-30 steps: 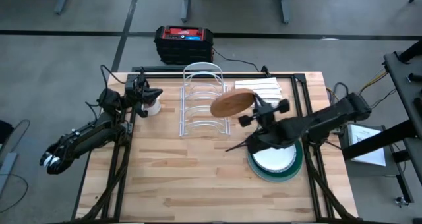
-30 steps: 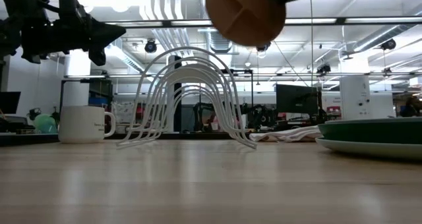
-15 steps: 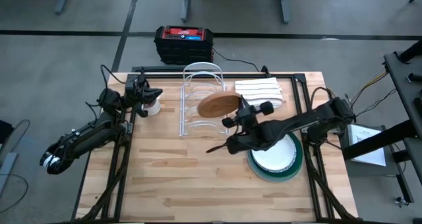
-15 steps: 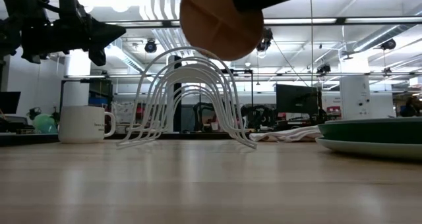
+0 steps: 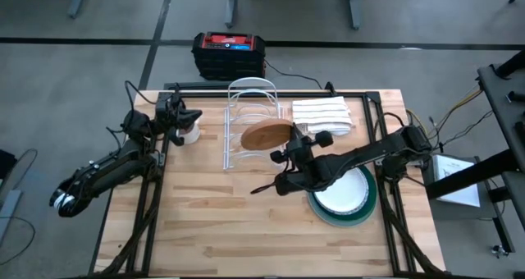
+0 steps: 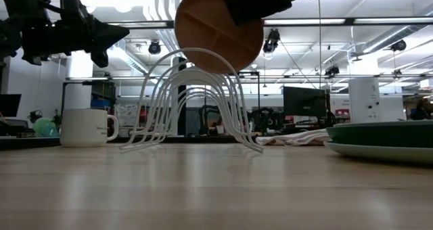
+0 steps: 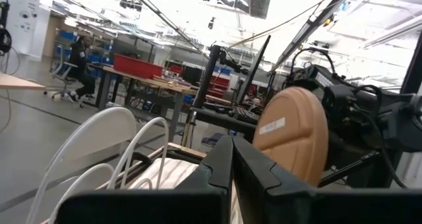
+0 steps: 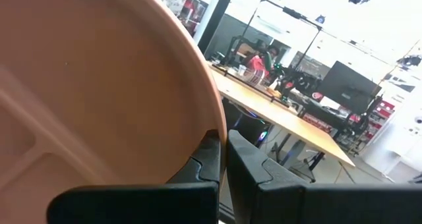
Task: Sort dishes
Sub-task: Put the brown plate in the dish rack
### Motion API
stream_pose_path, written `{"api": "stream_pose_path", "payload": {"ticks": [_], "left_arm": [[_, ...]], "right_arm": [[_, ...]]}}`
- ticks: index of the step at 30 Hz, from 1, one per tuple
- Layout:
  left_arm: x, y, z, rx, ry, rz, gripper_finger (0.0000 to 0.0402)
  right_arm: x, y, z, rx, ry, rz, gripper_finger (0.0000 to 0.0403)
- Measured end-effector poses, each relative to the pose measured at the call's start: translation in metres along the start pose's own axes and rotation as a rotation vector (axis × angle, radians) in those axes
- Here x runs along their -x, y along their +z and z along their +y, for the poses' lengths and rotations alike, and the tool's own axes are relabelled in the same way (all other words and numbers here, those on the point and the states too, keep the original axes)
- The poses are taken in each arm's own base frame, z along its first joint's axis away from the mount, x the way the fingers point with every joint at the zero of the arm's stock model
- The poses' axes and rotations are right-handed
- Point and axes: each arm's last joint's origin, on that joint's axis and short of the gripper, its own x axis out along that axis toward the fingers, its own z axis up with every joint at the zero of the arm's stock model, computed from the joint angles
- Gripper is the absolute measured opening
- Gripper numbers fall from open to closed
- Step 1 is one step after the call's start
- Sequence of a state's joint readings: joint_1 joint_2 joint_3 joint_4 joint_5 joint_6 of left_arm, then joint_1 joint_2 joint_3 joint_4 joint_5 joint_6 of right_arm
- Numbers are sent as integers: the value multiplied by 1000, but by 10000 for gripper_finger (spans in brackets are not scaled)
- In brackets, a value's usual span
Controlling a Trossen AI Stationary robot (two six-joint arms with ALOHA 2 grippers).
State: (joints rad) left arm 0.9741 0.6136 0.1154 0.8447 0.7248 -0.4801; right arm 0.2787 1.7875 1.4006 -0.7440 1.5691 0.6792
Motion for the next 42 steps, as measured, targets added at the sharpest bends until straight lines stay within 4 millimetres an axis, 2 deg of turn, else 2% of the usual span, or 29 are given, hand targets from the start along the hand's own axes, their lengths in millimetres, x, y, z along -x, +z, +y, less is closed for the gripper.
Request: {"api": "stream_pose_path", "payload": {"ticks": [17,42], "left_arm": [[0,0,0,2,8,-2,0],[0,0,1,2,9,-1,0]], "right_arm": [[-1,-16,23,12,16,16,0],[-15,-33,28,38,114,154,0]]}}
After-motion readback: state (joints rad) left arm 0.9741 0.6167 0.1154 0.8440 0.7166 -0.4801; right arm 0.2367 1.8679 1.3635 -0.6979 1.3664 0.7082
